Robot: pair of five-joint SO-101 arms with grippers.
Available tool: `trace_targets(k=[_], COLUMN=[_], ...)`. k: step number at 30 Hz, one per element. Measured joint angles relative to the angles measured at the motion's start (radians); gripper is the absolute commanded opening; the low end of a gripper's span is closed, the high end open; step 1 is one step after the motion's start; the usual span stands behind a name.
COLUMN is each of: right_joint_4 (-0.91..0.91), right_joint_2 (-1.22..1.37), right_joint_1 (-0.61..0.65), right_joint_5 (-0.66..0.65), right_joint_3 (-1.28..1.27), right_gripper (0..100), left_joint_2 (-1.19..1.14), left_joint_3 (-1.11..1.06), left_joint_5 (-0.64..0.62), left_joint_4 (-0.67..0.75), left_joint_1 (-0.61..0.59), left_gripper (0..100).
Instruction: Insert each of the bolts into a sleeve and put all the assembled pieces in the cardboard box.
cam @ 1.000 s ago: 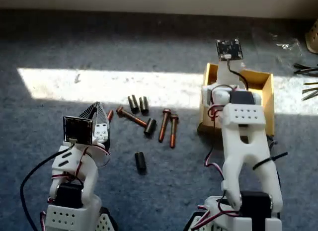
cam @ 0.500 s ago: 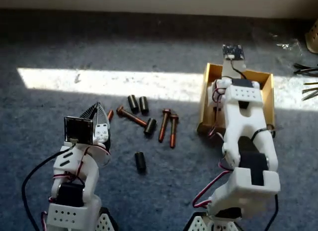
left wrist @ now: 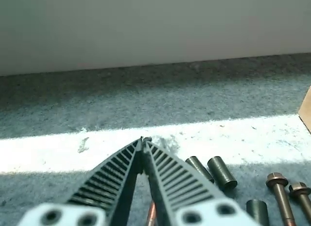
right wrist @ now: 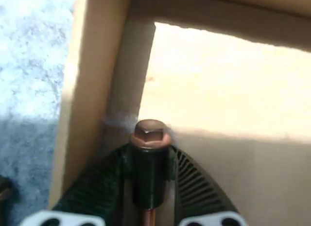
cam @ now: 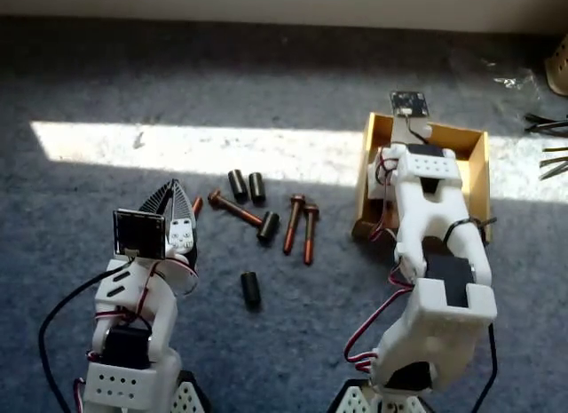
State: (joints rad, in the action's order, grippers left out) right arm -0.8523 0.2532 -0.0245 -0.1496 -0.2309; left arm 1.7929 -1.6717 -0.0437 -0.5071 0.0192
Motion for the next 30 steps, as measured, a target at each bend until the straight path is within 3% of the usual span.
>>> trace_targets(k=[4,15,30], right_joint_4=[0.000,-0.002,-0.333], right_joint_2=[-0.002,-0.002,-0.144], right_joint_1=[0.000,0.018,0.043], right_joint_5=[0.000,0.000,0.000], right_joint_3=[0.003,0.078,0.351], right_gripper=[17.6,17.8,17.8], left_joint_2=[0.000,0.000,0.000], left_joint_3=[0.000,0.000,0.000], left_joint_5=[0.000,0.000,0.000], left_joint_4=[0.000,0.000,0.003], left_joint_1=[0.000,0.000,-0.018], left_gripper=[2,2,2])
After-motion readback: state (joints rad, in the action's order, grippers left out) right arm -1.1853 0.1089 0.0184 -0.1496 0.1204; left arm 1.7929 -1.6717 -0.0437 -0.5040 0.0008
